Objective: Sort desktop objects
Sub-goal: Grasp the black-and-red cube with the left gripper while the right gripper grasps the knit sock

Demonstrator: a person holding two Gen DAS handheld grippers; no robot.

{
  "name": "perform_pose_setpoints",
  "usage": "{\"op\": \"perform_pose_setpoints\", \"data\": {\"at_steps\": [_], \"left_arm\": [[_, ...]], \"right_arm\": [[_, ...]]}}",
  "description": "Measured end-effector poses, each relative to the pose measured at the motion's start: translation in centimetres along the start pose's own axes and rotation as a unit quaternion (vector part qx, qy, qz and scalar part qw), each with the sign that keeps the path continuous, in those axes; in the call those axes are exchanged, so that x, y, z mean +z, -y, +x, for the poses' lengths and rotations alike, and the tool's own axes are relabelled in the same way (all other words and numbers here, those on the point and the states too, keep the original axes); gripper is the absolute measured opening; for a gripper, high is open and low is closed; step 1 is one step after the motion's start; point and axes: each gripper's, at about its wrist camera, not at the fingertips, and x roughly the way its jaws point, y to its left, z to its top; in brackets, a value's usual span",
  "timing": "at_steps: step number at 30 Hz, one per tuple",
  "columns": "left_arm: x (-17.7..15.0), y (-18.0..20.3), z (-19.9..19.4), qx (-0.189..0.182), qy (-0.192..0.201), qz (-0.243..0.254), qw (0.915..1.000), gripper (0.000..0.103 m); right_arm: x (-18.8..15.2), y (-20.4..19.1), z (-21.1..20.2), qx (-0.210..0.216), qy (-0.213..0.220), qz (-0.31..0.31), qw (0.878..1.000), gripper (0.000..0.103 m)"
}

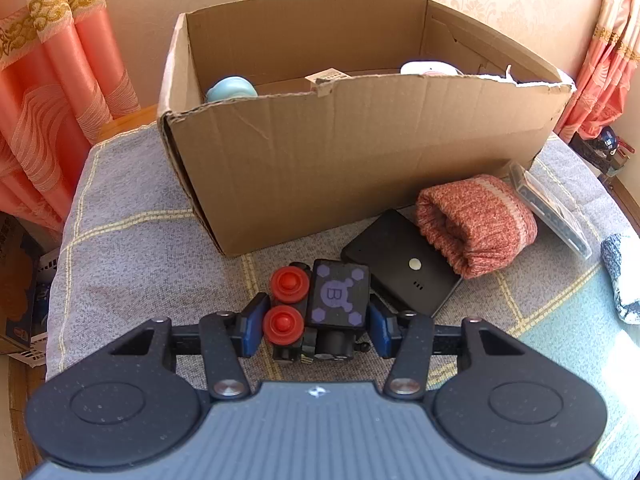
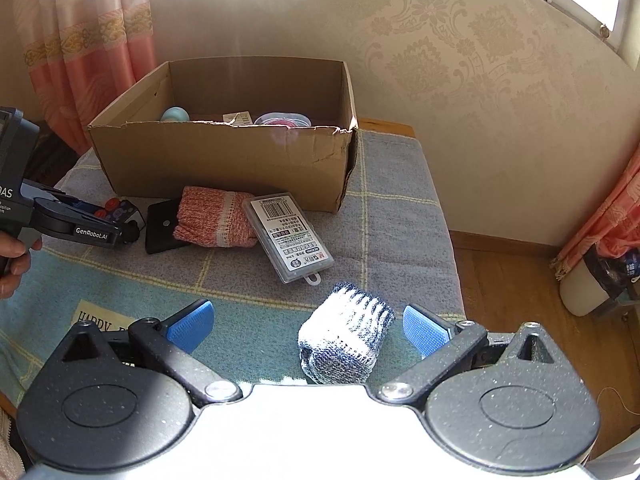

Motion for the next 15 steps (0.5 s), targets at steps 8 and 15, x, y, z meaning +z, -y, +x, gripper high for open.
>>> {"op": "perform_pose_setpoints", "data": {"at_steps": [8, 15], "left_arm": [[0.1, 0.1, 0.1, 0.003, 0.001, 0.001, 1.0, 0.05], [0.2, 0.0, 0.0, 0.001, 0.001, 0.002, 1.0, 0.05]], "right_arm": [[-0.7, 0.9, 0.2, 0.016, 0.001, -0.016, 1.0, 0.102], [-1.8, 2.1, 1.7, 0.013, -0.008, -0.048, 0.999, 0.102]]}}
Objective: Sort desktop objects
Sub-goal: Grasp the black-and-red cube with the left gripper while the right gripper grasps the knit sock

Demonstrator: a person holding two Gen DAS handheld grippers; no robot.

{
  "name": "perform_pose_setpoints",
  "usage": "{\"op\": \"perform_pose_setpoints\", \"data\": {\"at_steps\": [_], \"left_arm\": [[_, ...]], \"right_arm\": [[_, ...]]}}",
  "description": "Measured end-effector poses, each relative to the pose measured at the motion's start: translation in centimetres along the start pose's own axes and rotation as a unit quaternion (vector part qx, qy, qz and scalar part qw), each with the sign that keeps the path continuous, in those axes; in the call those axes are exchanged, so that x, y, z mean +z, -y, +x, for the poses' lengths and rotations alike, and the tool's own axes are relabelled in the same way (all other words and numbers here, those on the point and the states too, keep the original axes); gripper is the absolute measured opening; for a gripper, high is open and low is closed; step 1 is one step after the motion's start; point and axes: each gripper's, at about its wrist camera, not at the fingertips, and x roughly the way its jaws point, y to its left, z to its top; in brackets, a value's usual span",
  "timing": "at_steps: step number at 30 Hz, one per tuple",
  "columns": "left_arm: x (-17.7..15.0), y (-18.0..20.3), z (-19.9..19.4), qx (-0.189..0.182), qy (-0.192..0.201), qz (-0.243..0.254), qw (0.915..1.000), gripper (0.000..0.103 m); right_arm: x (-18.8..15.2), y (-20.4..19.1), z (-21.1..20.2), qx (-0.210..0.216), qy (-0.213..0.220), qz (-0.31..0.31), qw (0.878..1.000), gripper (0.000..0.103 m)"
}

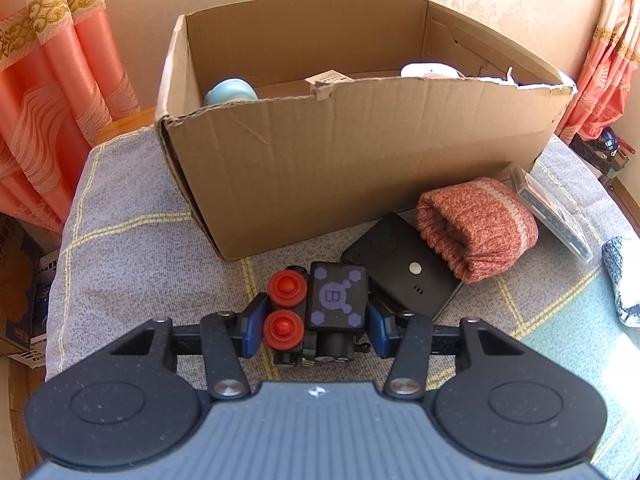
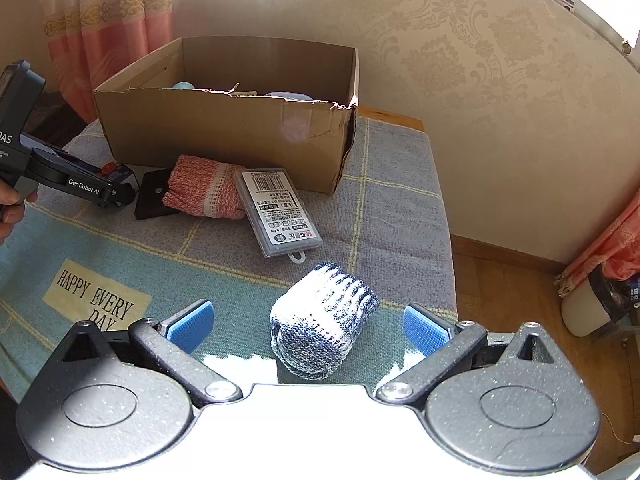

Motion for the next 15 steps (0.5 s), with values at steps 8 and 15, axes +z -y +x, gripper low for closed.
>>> {"op": "perform_pose_setpoints", "data": {"at_steps": [8, 15], "left_arm": [[-0.1, -0.4, 0.0, -0.006, 0.001, -0.003, 1.0, 0.05], [0.2, -0.7, 0.0, -0.009, -0.005, -0.008, 0.9999, 0.05]], "right_arm": [[-0.2, 1.8, 3.6, 0.01, -0.04, -0.027, 0.999, 0.102], [-0.1, 1.6, 5.6, 0.036, -0.068, 0.01, 0.997, 0.095]]}}
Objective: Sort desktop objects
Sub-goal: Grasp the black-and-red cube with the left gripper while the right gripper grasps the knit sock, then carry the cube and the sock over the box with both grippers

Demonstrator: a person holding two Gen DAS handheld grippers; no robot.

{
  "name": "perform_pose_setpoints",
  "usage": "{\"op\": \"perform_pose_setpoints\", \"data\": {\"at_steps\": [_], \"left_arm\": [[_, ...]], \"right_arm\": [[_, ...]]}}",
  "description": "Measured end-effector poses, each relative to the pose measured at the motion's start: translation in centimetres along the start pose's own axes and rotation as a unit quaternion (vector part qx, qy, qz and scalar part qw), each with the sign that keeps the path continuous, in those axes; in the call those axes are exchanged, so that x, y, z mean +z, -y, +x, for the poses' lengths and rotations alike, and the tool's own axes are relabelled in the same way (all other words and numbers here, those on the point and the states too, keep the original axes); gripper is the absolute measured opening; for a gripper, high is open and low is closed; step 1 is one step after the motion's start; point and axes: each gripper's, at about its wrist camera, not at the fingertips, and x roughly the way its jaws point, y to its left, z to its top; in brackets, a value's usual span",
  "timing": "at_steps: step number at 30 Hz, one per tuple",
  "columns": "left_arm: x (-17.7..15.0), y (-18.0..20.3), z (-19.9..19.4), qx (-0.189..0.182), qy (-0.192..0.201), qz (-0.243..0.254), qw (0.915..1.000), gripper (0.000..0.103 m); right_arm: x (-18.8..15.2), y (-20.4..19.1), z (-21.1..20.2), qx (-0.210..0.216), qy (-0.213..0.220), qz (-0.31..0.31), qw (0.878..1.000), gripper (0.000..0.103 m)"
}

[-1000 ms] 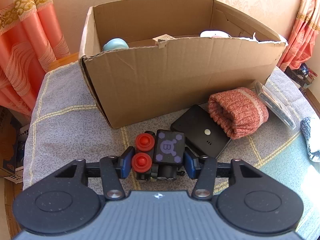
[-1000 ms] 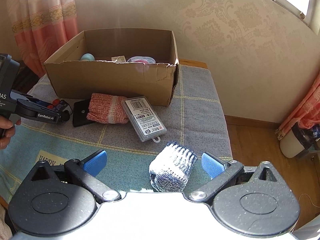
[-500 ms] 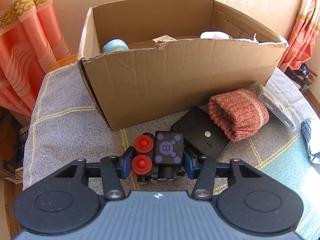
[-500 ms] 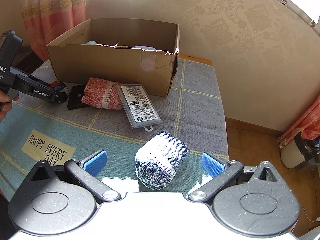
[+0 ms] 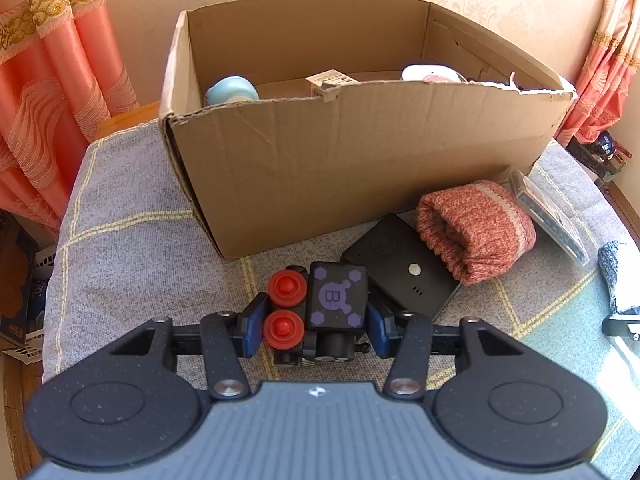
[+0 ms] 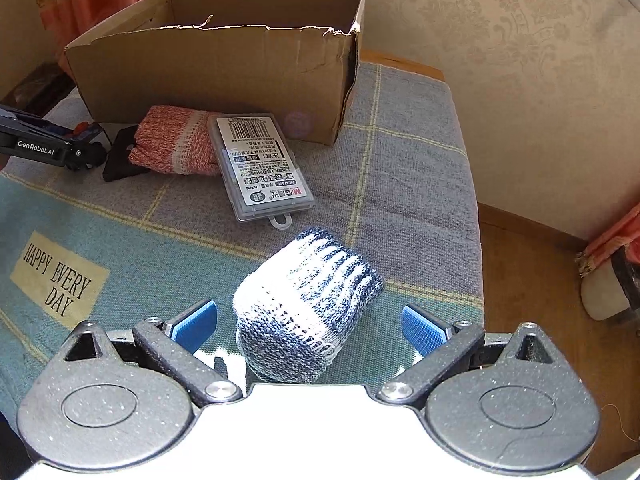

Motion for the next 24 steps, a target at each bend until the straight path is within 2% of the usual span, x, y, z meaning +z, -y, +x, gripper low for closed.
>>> {"op": "perform_pose_setpoints", "data": {"at_steps": [2, 7, 24], "left_arm": [[0.0, -0.1, 0.0, -0.001, -0.001, 0.0, 1.0, 0.05], [0.0, -0.2, -0.4, 0.0, -0.001, 0.001, 1.0, 0.049], [0.3, 0.1, -4.5, -0.012, 0.014, 0.032, 0.9993, 0.049]], "right_arm": [[0.1, -0.2, 0.3, -0.001, -0.008, 0.003, 1.0, 0.084], [0.5, -0.2, 0.1, -0.001, -0.005, 0.008, 1.0, 0.067], [2.4, -1.6, -4.3, 0.003, 0.032, -0.046, 0.998, 0.064]]}}
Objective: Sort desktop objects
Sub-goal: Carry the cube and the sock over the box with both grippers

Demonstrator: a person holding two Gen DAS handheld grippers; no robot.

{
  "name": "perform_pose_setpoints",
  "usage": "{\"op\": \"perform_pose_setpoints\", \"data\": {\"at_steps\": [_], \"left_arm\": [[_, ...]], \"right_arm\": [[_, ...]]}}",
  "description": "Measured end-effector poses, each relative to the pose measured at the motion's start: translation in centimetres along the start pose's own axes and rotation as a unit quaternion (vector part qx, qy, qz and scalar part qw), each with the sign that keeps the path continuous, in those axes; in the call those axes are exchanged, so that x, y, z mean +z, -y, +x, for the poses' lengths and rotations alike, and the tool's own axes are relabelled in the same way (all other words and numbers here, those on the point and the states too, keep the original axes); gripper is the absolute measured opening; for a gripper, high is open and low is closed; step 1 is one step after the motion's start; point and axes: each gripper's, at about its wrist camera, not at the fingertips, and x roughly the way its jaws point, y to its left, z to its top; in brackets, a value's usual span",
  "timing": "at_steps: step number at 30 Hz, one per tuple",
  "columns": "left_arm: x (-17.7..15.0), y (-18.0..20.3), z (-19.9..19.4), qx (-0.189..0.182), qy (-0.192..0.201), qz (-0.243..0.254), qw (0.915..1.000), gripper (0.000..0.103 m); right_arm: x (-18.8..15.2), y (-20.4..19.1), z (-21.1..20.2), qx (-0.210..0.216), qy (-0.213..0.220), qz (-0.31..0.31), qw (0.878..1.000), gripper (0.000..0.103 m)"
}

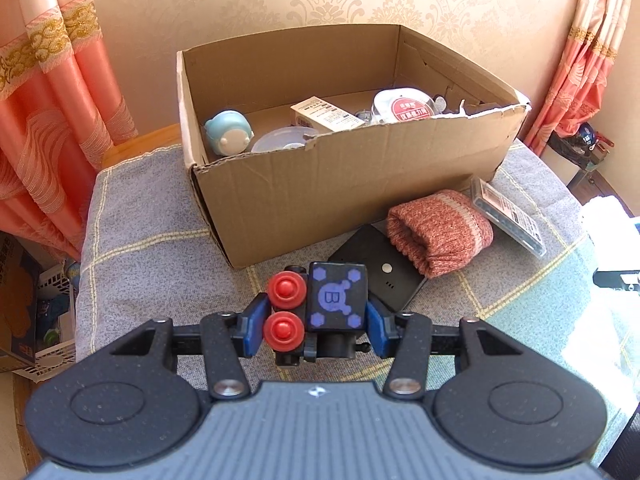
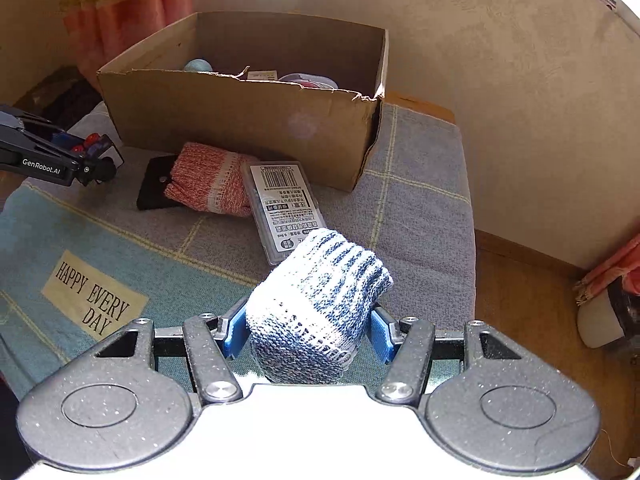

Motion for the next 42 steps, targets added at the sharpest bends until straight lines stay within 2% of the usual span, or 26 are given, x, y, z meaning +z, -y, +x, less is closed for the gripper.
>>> {"op": "perform_pose_setpoints", "data": {"at_steps": [7, 19, 31, 42], "left_arm": [[-0.1, -0.2, -2.3, -0.006, 0.005, 0.011, 0.9999, 0.049], [0.6, 0.1, -5.6, -0.022, 0.015, 0.039, 0.9989, 0.049], [5.2, -0.2, -7.4, -0.029, 0.047, 0.052, 0.9971, 0.049], [10.1, -1.4, -6.1, -0.015, 0.072, 0.047, 0.9962, 0.049]], "right_arm": [[1.3, -1.4, -1.5, 0.009, 0.013, -0.041, 0.999, 0.064], [4.7, -1.8, -3.5, 0.015, 0.039, -0.071, 0.997, 0.064], [9.6, -2.4, -4.7, 0.015, 0.069, -0.103, 0.992, 0.064], [14.0, -2.4, -4.3, 0.024, 0.087, -0.109, 0.99, 0.064]]}}
